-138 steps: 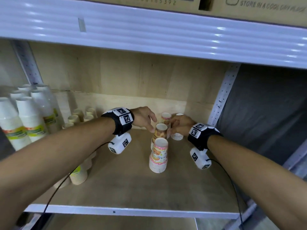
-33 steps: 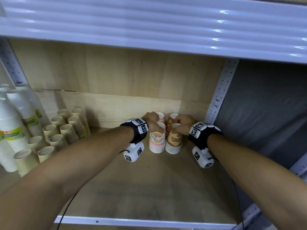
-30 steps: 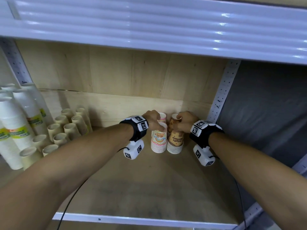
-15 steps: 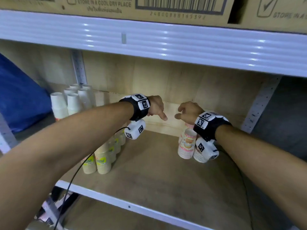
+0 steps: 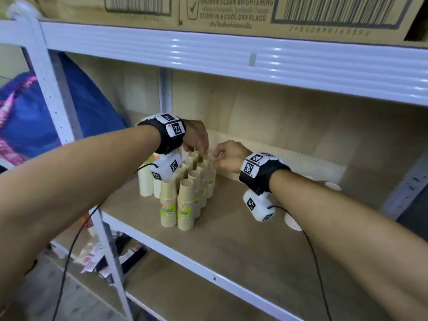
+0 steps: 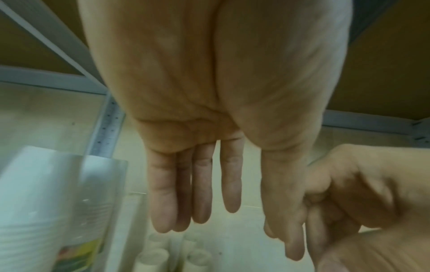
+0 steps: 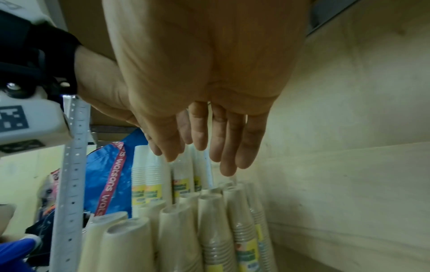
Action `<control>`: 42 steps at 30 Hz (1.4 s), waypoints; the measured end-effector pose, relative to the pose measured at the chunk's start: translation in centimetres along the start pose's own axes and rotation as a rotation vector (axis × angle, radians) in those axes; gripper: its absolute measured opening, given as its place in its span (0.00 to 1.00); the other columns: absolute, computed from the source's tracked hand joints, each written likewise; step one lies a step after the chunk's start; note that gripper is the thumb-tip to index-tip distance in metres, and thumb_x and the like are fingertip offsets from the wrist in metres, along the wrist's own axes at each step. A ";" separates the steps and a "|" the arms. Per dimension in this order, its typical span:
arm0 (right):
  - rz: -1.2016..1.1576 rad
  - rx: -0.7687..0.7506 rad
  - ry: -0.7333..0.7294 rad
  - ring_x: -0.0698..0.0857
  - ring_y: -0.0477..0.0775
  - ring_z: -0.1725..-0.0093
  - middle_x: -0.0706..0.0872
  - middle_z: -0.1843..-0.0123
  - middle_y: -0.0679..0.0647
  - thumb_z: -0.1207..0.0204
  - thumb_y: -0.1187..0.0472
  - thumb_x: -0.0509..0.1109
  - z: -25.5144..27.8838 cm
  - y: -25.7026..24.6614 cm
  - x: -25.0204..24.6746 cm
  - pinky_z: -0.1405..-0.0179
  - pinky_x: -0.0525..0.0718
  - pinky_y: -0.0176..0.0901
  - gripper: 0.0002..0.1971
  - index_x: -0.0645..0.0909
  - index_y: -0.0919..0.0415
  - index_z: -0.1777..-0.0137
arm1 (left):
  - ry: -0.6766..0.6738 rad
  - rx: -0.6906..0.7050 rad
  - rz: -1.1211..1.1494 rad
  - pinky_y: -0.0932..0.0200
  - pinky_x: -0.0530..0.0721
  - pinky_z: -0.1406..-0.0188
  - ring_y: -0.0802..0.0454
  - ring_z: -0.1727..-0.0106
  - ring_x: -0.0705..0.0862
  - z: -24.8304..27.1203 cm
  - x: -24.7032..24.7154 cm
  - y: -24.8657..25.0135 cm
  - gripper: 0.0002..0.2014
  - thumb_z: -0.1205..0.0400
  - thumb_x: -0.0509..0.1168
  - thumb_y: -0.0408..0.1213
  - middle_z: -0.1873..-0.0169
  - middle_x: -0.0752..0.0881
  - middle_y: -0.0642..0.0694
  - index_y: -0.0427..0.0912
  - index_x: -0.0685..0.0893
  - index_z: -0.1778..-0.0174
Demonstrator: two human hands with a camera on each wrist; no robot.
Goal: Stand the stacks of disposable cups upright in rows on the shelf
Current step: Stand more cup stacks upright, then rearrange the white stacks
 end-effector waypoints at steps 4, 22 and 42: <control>-0.054 -0.070 -0.062 0.80 0.44 0.57 0.81 0.59 0.41 0.30 0.57 0.79 0.4 -3.0 2.0 0.64 0.73 0.32 0.11 0.86 0.54 0.48 | -0.007 -0.048 0.034 0.52 0.88 0.50 0.48 0.62 0.84 1.3 1.0 -3.6 0.18 0.26 0.77 0.39 0.55 0.89 0.41 0.36 0.88 0.43; 0.177 -0.047 -0.229 0.87 0.57 0.51 0.89 0.48 0.59 0.31 0.58 0.79 1.0 -7.9 7.5 0.61 0.80 0.39 0.16 0.86 0.65 0.46 | -0.110 -0.103 0.169 0.48 0.90 0.47 0.46 0.53 0.92 4.1 6.8 -9.2 0.25 0.30 0.79 0.42 0.48 0.89 0.44 0.50 0.85 0.35; 0.213 -0.016 -0.307 0.84 0.55 0.56 0.88 0.48 0.61 0.30 0.63 0.79 2.3 -7.6 6.7 0.66 0.82 0.40 0.16 0.86 0.68 0.43 | -0.110 0.012 0.137 0.49 0.91 0.52 0.44 0.56 0.92 2.8 7.5 -7.8 0.18 0.27 0.76 0.34 0.46 0.88 0.42 0.44 0.87 0.41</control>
Point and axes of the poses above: each hand's wrist, its own z-axis away from the middle knuckle, its own x-axis out of the palm, y = z × x, the point moved 3 cm from there along -z, towards the middle knuckle
